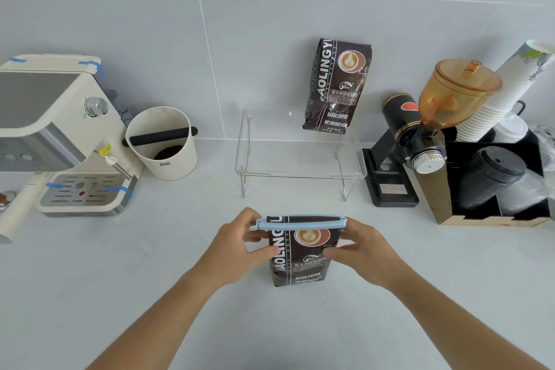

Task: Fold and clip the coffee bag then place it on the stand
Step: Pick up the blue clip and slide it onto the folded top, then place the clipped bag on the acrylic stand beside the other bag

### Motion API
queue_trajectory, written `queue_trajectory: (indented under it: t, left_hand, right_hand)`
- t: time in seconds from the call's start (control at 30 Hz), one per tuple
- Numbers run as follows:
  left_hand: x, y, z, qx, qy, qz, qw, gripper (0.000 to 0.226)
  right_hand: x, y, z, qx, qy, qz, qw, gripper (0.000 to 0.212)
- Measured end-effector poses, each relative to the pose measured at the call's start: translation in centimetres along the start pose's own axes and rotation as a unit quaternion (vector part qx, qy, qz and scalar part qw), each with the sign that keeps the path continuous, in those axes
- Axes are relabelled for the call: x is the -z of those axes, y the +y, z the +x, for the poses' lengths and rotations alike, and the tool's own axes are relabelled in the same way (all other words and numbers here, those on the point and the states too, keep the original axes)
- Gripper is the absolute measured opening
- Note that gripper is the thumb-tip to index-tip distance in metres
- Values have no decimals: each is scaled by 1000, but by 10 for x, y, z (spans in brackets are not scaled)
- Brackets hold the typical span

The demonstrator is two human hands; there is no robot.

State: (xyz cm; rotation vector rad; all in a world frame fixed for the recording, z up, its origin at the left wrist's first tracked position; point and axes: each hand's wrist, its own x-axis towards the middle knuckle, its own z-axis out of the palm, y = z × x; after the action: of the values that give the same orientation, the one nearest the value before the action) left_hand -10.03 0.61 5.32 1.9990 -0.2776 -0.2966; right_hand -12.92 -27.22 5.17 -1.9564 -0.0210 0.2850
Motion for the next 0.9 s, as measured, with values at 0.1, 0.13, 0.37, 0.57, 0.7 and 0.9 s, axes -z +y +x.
queue_trajectory:
  t: [0.1,0.13,0.37,0.57,0.7,0.9]
  left_hand:
    - [-11,-10,1,29,14,-28,999,52]
    - [-15,-15,1,36,0,-23,999,56]
    - [-41,-39,-4,93,-38,-88,991,58]
    - [-54,-50,-8,114,-20,-103,988,54]
    - [-57,-47,-9,116,1,-119,986,51]
    - [-44,-29,-9,91,36,-162,982,53]
  right_hand:
    - [-8,13,0,-21,-12,16,1000,57]
    - [-11,18,0,-30,-11,23,999,57]
    - [-29,47,-6,-56,-17,17,998,61]
    - [-40,51,-8,-71,9,41,997,54]
    - [-46,49,-11,-75,34,77,994,57]
    - [-43,27,-8,-63,46,100,992,52]
